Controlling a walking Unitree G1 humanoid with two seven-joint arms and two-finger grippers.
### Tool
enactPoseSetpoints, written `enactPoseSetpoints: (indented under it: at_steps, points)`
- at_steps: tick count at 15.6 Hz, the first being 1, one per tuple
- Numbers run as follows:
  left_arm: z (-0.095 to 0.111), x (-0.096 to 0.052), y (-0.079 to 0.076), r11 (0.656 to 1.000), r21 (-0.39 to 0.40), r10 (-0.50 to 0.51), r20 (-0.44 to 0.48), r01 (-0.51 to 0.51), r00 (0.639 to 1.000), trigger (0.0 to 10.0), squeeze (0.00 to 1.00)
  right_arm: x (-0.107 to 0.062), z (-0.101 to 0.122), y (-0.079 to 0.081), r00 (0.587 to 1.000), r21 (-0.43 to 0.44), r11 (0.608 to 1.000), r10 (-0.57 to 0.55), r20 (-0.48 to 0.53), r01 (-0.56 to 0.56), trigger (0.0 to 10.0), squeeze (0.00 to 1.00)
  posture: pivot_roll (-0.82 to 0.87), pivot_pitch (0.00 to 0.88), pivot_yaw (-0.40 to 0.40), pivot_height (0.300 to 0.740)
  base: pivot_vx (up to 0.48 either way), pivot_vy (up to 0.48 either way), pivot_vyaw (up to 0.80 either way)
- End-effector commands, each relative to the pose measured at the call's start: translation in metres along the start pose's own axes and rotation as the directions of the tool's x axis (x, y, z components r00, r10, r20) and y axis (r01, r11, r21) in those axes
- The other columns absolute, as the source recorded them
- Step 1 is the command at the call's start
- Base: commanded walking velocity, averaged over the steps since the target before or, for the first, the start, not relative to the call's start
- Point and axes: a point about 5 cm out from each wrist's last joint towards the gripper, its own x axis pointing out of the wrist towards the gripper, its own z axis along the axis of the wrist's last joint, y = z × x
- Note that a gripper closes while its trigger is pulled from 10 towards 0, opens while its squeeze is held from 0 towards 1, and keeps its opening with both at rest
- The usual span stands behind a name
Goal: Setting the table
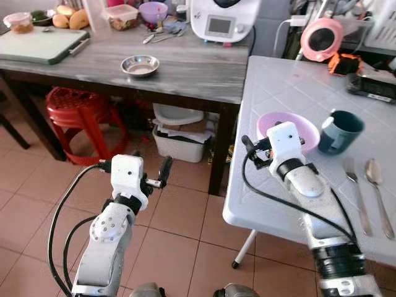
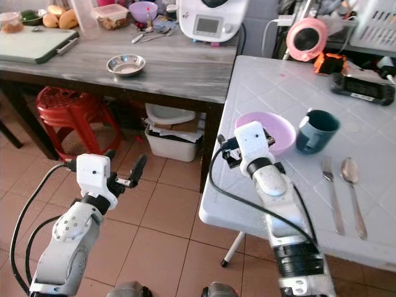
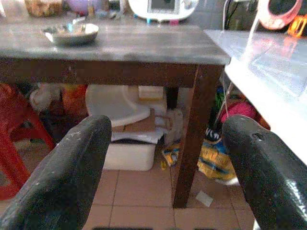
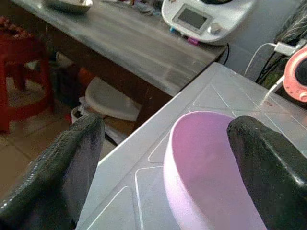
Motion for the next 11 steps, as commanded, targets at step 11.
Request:
enactPoseSetpoints:
  at_steps: [11]
  points:
    - [0.000,-0.004,-0.006,0.998,0.014,-0.061,-0.044,0.062,0.997,10.0,0.00,0.006,-0.007,-0.022,0.985,0.082,0.994,0.080,-0.153,-0.068,10.0,0.00,0.03,0.019,0.012,0.740,0.000,0.000,0.00]
